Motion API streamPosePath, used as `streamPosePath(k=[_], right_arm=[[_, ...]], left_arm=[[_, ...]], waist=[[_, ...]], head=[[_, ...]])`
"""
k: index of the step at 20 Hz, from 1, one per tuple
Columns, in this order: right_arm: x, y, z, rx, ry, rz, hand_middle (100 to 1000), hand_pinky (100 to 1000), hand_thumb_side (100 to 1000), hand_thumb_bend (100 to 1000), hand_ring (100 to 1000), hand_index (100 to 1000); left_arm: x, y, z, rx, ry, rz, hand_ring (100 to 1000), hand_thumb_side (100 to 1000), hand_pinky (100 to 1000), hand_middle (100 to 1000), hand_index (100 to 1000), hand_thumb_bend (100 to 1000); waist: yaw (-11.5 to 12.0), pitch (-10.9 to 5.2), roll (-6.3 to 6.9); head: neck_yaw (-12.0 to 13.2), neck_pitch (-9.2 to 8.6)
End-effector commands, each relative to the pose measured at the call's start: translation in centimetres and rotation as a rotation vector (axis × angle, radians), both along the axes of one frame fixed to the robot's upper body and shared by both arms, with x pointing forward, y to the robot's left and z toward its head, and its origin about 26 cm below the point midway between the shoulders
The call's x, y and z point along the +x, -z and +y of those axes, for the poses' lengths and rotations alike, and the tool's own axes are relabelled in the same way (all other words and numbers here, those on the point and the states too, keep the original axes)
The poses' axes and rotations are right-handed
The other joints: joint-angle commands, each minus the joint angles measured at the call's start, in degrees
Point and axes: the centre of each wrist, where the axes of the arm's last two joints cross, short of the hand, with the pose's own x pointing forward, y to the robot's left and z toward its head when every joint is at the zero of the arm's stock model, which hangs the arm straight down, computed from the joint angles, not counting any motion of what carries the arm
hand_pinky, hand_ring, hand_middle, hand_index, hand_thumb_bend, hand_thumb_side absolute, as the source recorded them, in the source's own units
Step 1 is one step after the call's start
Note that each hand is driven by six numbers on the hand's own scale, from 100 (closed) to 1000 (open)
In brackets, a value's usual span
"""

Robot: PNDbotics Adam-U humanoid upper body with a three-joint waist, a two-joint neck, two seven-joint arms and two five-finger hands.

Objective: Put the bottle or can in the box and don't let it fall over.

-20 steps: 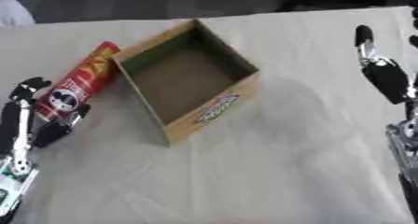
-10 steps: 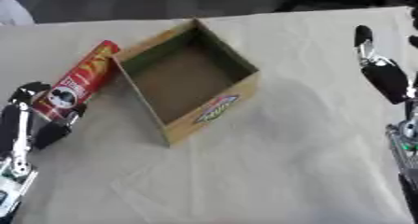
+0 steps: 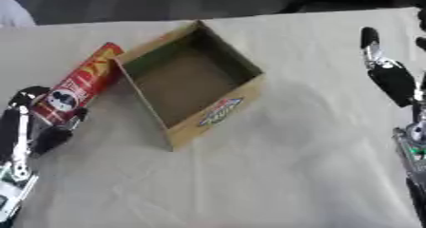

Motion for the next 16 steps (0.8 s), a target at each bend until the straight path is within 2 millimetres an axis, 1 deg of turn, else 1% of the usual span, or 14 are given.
streamPosePath(k=[1,3,5,6,7,10,12,16], right_arm=[[0.03,-0.79,-0.08,-0.017,-0.003,-0.021,818,863,417,459,903,874],[0.02,-0.81,-0.08,-0.017,-0.003,-0.022,816,863,417,459,901,874],[0.02,-0.84,-0.07,-0.016,-0.004,-0.023,815,863,417,459,901,874],[0.03,-0.86,-0.06,-0.016,-0.004,-0.024,814,863,417,458,901,873],[0.03,-0.87,-0.06,-0.015,-0.004,-0.025,814,863,417,458,901,872],[0.03,-0.88,-0.06,-0.014,-0.004,-0.025,812,863,417,459,901,872],[0.03,-0.88,-0.05,-0.014,-0.003,-0.025,812,863,417,458,901,872],[0.03,-0.92,-0.05,-0.014,-0.003,-0.027,811,863,416,458,899,872]], left_arm=[[0.27,-0.37,0.29,0.018,0.003,0.004,839,396,589,789,786,580],[0.29,-0.31,0.27,0.026,0.008,0.013,824,369,569,782,784,578],[0.31,-0.28,0.26,0.032,0.013,0.021,812,336,547,772,778,556],[0.32,-0.28,0.25,0.032,0.015,0.023,802,298,528,755,771,526],[0.33,-0.29,0.25,0.031,0.018,0.025,799,287,524,748,768,511],[0.32,-0.36,0.23,0.01,0.021,0.021,787,263,509,692,749,422],[0.31,-0.42,0.22,-0.008,0.023,0.011,782,243,491,663,724,396],[0.3,-0.53,0.21,-0.026,0.027,-0.011,746,202,446,627,694,387]], waist=[[0.0,-0.59,-0.22],[0.0,-0.59,-0.24],[0.0,-0.6,-0.24],[0.0,-0.6,-0.25],[0.0,-0.61,-0.25],[0.1,-0.63,-0.25],[0.1,-0.64,-0.25],[0.1,-0.67,-0.27]], head=[[-0.2,-0.48],[-0.2,-0.5],[-0.3,-0.53],[-0.3,-0.54],[-0.3,-0.54],[-0.3,-0.53],[-0.4,-0.53],[-0.4,-0.57]])
